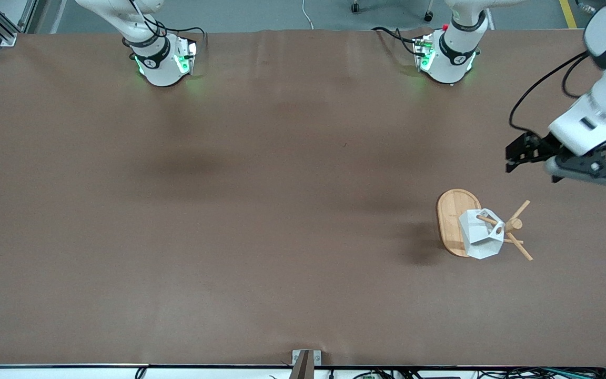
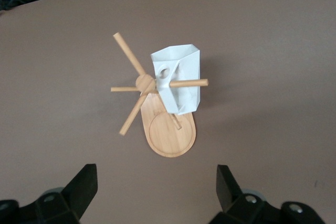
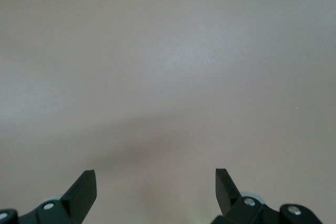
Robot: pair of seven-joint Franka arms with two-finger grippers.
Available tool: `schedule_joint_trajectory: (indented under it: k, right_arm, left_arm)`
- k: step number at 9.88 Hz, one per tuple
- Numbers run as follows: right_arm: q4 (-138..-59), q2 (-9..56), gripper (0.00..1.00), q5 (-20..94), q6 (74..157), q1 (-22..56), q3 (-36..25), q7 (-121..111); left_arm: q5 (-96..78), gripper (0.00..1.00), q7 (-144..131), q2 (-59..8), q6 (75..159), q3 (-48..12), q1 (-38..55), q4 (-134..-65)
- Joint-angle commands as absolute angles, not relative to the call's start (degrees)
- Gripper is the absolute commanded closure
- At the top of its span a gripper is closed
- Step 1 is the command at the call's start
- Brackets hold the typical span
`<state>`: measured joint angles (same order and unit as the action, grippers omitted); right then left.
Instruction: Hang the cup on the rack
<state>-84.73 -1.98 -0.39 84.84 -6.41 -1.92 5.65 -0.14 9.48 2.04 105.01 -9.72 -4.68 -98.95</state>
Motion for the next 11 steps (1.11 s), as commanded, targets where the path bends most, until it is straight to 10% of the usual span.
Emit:
schedule_joint_trajectory:
  k: [1,11]
  right_arm:
    - [-84.7,-2.1,0.0,-1.1,84.6,-6.4,-1.9,5.1]
    - [-84.8,-2.1,0.0,-1.3,84.6,-6.2,-2.1,4.9]
  left_arm:
    - [0.8,0.0,8.9,1.7,95.9,-8.1,-1.9,-95.7]
    - [1.7,0.0,4.5,5.0,88.1,-4.7,1.5,-93.2]
